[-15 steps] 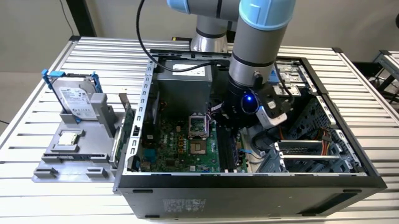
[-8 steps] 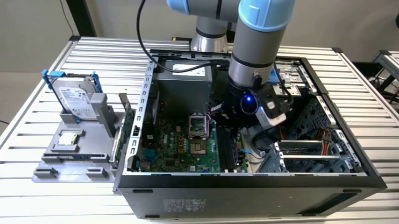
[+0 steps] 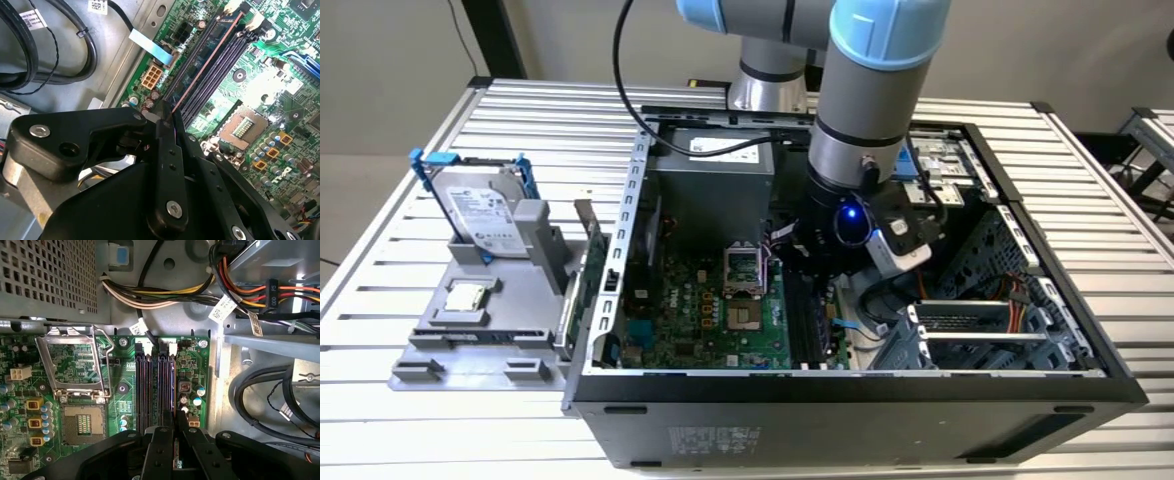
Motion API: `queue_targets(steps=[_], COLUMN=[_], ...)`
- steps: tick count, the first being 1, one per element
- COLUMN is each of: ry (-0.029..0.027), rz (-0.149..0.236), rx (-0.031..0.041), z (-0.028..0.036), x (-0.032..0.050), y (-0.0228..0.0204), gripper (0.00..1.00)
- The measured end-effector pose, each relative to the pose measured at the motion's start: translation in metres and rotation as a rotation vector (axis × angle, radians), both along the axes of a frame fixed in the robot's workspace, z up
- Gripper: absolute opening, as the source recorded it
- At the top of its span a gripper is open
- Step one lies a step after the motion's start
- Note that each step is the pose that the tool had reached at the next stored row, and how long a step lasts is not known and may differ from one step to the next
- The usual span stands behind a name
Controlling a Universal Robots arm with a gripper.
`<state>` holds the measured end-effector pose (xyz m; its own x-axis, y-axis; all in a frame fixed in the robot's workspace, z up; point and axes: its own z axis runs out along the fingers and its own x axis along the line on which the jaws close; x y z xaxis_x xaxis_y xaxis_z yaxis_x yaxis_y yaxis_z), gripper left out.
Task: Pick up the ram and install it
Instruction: 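Insert the ram into the slot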
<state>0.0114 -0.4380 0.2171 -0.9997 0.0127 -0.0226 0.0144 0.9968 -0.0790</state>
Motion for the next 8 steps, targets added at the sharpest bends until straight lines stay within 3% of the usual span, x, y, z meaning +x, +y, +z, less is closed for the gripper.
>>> queue_targets(steps=[8], ry=[0.0], rz=[-0.029], rx=[0.0], z=[-0.0034], x=[0.0001], y=[0.0], gripper=[0.0])
